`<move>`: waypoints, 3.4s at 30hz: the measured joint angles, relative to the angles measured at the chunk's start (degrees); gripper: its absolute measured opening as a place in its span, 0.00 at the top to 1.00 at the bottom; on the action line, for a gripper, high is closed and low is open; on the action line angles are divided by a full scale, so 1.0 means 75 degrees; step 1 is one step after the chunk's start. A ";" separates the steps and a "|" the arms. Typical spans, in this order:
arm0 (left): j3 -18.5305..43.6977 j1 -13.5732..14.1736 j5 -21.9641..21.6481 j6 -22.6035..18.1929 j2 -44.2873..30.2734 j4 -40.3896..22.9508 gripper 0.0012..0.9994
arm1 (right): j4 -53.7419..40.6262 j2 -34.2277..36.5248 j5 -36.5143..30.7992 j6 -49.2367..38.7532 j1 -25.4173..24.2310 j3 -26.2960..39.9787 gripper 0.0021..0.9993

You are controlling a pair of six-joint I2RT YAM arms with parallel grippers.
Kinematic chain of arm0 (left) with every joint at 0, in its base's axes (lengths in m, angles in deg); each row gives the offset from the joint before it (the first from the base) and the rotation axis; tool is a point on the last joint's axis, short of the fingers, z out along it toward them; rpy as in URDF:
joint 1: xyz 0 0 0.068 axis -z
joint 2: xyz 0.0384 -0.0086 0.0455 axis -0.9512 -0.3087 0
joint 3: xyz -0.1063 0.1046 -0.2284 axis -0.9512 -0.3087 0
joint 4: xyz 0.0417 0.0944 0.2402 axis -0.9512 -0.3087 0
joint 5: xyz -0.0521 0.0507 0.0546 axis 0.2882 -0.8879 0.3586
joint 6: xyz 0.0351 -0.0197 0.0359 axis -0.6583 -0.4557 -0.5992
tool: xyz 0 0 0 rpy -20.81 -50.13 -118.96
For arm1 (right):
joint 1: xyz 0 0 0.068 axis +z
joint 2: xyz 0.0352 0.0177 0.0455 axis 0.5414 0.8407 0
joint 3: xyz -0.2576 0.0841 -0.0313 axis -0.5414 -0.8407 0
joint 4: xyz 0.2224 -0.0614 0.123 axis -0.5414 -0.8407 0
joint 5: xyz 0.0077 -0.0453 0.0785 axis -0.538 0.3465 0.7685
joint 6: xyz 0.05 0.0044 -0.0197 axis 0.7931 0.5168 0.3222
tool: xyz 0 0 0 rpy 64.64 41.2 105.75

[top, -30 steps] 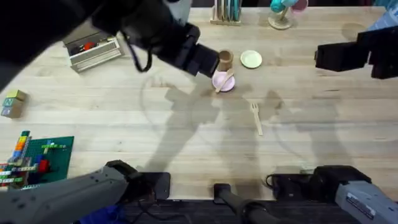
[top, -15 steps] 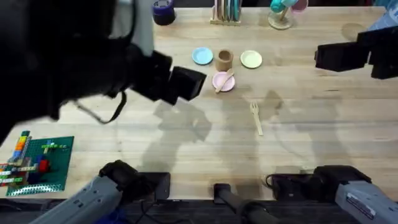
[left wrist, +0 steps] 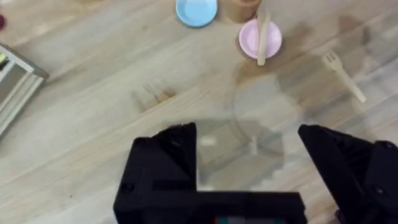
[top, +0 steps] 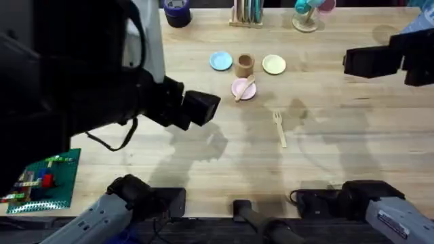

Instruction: Pick up a utensil and set it on the pink plate, then put the other utensil in the container.

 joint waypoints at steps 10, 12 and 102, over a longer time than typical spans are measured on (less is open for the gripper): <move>-0.0169 0.0000 0.0280 0.0020 -0.0402 0.0354 0.01 | 0.0002 0.0000 0.0000 0.0000 0.0000 0.0000 0.00; -0.0169 0.0000 0.0540 -0.0244 -0.0399 0.0441 0.00 | 0.0002 0.0000 0.0000 0.0000 0.0000 0.0000 0.00; -0.0588 -0.0836 0.2602 -0.2406 -0.0481 0.1779 0.00 | 0.1476 0.4240 -0.0262 0.4010 0.3615 -0.2605 0.00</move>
